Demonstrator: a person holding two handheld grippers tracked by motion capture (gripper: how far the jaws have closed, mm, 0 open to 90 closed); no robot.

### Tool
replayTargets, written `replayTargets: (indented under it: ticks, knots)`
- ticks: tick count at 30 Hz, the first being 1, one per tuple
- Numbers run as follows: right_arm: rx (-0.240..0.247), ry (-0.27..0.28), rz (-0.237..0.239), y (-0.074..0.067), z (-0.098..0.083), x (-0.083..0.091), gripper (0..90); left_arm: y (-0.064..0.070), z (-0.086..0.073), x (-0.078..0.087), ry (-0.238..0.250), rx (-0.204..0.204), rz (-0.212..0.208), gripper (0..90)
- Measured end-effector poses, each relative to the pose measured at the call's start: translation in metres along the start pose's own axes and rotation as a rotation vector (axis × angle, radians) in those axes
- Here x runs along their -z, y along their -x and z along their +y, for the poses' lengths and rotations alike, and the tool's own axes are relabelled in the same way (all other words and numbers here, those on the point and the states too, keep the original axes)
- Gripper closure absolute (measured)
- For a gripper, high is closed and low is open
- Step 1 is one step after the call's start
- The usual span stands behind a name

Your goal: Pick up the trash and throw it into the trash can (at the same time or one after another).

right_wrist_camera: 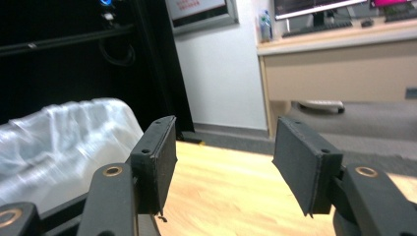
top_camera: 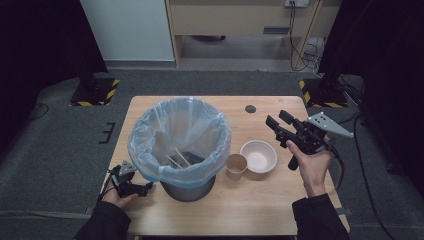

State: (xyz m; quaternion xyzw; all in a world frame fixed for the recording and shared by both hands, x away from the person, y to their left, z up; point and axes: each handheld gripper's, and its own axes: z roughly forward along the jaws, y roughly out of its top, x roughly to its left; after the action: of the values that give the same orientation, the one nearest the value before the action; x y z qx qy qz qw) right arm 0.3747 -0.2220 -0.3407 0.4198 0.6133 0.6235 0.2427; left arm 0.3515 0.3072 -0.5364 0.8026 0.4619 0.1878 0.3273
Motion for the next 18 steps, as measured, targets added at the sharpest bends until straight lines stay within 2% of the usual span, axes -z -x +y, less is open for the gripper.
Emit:
replayTargets:
  ticks: [8, 12, 15, 16, 18]
  knots:
    - [-0.001, -0.072, -0.052, 0.02, -0.026, -0.001, 42.2, 0.0, 0.0, 0.0, 0.0, 0.0, 0.0, 0.0]
    - [0.001, -0.125, -0.066, 0.024, -0.04, -0.006, 43.4, 0.0, 0.0, 0.0, 0.0, -0.001, -0.001, 0.0]
    - [0.0, -0.146, -0.065, 0.025, -0.045, -0.009, 44.5, 0.0, 0.0, 0.0, 0.0, -0.002, -0.002, 0.0]
    - [0.004, -0.176, -0.06, 0.025, -0.052, -0.013, 45.8, 0.0, 0.0, 0.0, 0.0, -0.002, -0.002, 0.0]
    - [0.009, -0.194, -0.062, 0.026, -0.056, -0.016, 46.6, 0.0, 0.0, 0.0, 0.0, -0.002, -0.002, 0.0]
